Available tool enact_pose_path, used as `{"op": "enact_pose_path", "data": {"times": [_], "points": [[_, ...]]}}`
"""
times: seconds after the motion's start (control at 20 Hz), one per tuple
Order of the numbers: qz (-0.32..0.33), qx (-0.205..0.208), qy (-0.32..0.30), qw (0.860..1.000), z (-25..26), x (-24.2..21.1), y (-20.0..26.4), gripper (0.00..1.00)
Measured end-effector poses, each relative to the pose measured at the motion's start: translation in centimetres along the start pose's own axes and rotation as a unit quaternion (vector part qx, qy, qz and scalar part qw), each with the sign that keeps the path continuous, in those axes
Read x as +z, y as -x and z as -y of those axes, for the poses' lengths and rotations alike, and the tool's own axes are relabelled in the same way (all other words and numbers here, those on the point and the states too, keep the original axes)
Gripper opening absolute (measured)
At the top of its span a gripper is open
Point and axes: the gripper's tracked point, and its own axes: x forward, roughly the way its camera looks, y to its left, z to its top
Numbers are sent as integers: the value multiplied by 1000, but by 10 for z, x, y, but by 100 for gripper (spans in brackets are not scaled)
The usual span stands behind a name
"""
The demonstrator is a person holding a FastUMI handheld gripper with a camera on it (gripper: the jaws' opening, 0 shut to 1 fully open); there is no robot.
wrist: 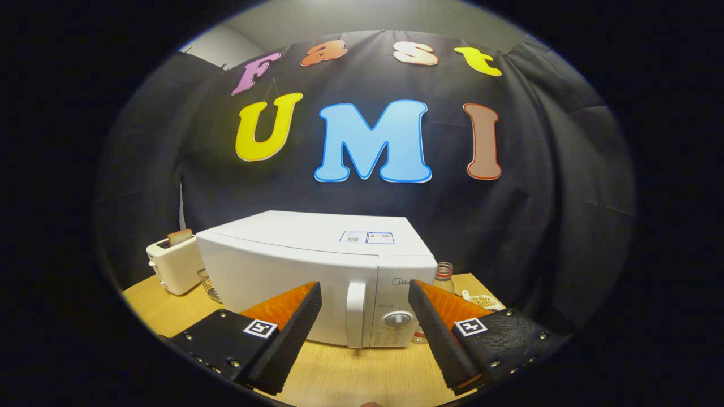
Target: Open the microwave, put the food inside, and close the microwave door.
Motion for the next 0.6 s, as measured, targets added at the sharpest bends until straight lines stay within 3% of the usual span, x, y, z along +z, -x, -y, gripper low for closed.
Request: {"op": "enact_pose_path", "data": {"times": [0.4, 0.5, 0.6], "points": [[-75, 3, 0, 997, -5, -58, -51, 99], [-89, 0, -1, 996, -5, -68, -58, 91], [-99, -1, -5, 995, -5, -74, -60, 74]]}}
